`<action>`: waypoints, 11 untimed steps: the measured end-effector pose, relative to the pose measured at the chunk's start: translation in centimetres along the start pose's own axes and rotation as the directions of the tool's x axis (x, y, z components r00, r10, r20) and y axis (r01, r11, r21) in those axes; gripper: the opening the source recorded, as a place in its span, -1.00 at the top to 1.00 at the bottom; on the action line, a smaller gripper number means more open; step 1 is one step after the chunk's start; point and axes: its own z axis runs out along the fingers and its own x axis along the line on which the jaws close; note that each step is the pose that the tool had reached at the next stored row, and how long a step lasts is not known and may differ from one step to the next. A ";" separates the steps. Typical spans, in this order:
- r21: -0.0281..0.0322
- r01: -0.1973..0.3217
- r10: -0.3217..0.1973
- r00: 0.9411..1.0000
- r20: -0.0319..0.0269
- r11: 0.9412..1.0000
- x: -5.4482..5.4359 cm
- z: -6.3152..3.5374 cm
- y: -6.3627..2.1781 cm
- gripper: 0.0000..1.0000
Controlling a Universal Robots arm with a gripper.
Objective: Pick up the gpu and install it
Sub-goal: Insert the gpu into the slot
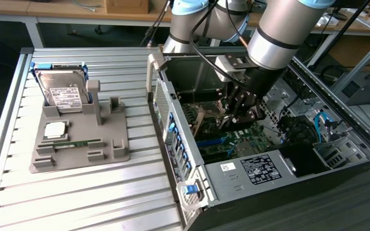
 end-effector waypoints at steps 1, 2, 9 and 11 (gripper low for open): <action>0.000 0.000 0.000 1.000 0.000 1.000 0.0 0.01 0.01 0.47; 0.000 0.000 0.000 1.000 0.000 1.000 0.0 0.02 0.01 0.47; 0.000 0.000 0.000 1.000 0.000 1.000 0.0 0.12 0.14 0.47; 0.000 0.000 0.000 1.000 0.000 1.000 0.0 0.15 0.21 0.47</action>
